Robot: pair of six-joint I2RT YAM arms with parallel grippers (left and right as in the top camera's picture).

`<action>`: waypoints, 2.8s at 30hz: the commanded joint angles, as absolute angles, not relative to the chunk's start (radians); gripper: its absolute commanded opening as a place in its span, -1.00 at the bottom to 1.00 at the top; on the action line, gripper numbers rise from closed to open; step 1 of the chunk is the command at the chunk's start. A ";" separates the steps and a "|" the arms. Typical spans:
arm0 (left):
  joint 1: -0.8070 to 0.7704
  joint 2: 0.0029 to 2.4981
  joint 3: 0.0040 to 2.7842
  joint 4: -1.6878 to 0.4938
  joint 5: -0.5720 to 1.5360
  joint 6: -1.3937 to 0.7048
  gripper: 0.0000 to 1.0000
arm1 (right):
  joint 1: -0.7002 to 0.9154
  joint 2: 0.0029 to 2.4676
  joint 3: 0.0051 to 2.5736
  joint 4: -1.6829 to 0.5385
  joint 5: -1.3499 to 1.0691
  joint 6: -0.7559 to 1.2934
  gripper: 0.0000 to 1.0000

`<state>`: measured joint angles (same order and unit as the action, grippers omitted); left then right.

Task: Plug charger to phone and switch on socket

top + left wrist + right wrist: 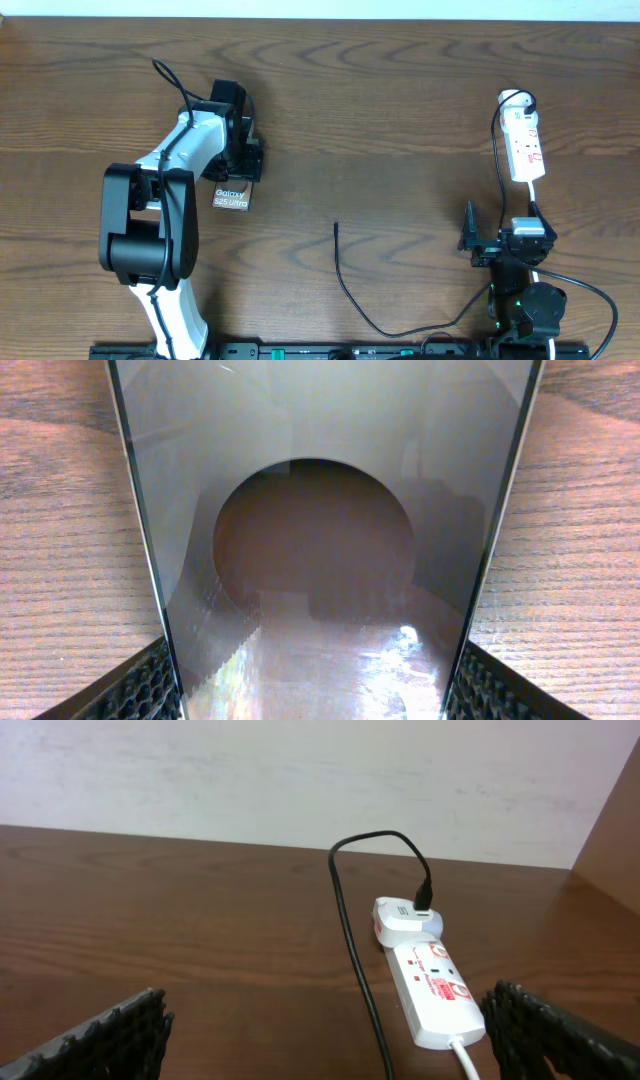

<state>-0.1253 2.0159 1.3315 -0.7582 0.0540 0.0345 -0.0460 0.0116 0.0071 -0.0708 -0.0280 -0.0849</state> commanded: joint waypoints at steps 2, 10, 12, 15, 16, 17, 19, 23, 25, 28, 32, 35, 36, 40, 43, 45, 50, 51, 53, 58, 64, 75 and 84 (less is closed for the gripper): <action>-0.123 2.015 1.312 -0.765 0.047 0.045 0.33 | -0.042 0.005 0.006 -0.075 -0.026 -0.094 0.99; -0.123 2.015 1.312 -0.764 0.047 0.045 0.14 | -0.042 0.005 0.006 -0.075 -0.026 -0.095 0.99; -0.123 2.015 1.312 -0.764 0.047 0.045 -0.06 | -0.042 0.005 0.006 -0.075 -0.026 -0.095 0.99; -0.123 2.015 1.312 -0.764 0.047 0.045 -0.41 | -0.042 0.005 0.006 -0.075 -0.026 -0.095 0.99; -0.123 2.015 1.312 -0.764 0.047 0.045 -0.49 | -0.042 0.005 0.006 -0.075 -0.026 -0.094 0.98; -0.123 2.015 1.312 -0.764 0.047 0.045 -0.56 | -0.042 0.005 0.006 -0.075 -0.026 -0.095 0.98; -0.123 2.015 1.312 -0.764 0.047 0.045 -0.77 | -0.042 0.005 0.006 -0.075 -0.026 -0.095 0.98; -0.123 2.015 1.312 -0.764 0.047 0.045 -0.85 | -0.042 0.005 0.006 -0.075 -0.026 -0.095 0.98; -0.123 2.015 1.312 -0.765 0.047 0.044 -0.85 | -0.042 0.005 0.006 -0.075 -0.026 -0.095 0.99; -0.123 2.012 1.314 -0.765 0.047 0.045 -0.85 | -0.042 0.005 0.006 -0.075 -0.026 -0.095 0.99; -0.123 1.977 1.351 -0.783 0.047 0.045 -0.85 | -0.042 0.005 0.006 -0.075 -0.026 -0.095 0.98; -0.123 1.934 1.390 -0.795 0.047 0.045 -0.85 | -0.042 0.005 0.006 -0.075 -0.026 -0.095 0.99; -0.123 1.916 1.403 -0.795 0.047 0.045 -0.86 | -0.042 0.005 0.006 -0.075 -0.026 -0.095 0.99; -0.123 1.834 1.444 -0.795 0.047 0.044 -0.85 | -0.042 0.005 0.006 -0.075 -0.026 -0.095 0.99; -0.123 1.770 1.457 -0.794 0.048 0.039 -0.86 | -0.042 0.005 0.006 -0.075 -0.026 -0.095 0.99; -0.123 1.726 1.457 -0.793 0.057 0.022 -0.86 | -0.042 0.005 0.006 -0.075 -0.026 -0.095 0.98; -0.123 1.606 1.457 -0.791 0.226 -0.045 -0.86 | -0.042 0.005 0.006 -0.075 -0.026 -0.094 0.99; -0.123 1.593 1.457 -0.791 0.249 -0.069 -0.86 | -0.042 0.005 0.006 -0.075 -0.026 -0.095 0.99; -0.123 1.571 1.457 -0.791 0.294 -0.128 -0.86 | -0.042 0.005 0.006 -0.075 -0.026 -0.095 0.98; -0.093 1.549 1.457 -0.782 0.487 -0.301 -0.85 | -0.042 0.005 0.006 -0.075 -0.026 -0.095 0.99; 0.032 1.549 1.456 -0.669 0.893 -0.580 -0.86 | -0.042 0.005 0.006 -0.075 -0.026 -0.094 0.99; 0.203 1.549 1.456 -0.347 1.235 -1.303 -0.85 | -0.042 0.005 0.006 -0.075 -0.026 -0.095 0.99; 0.226 1.549 1.456 -0.345 1.341 -1.673 -0.86 | -0.042 0.005 0.006 -0.075 -0.026 -0.094 0.98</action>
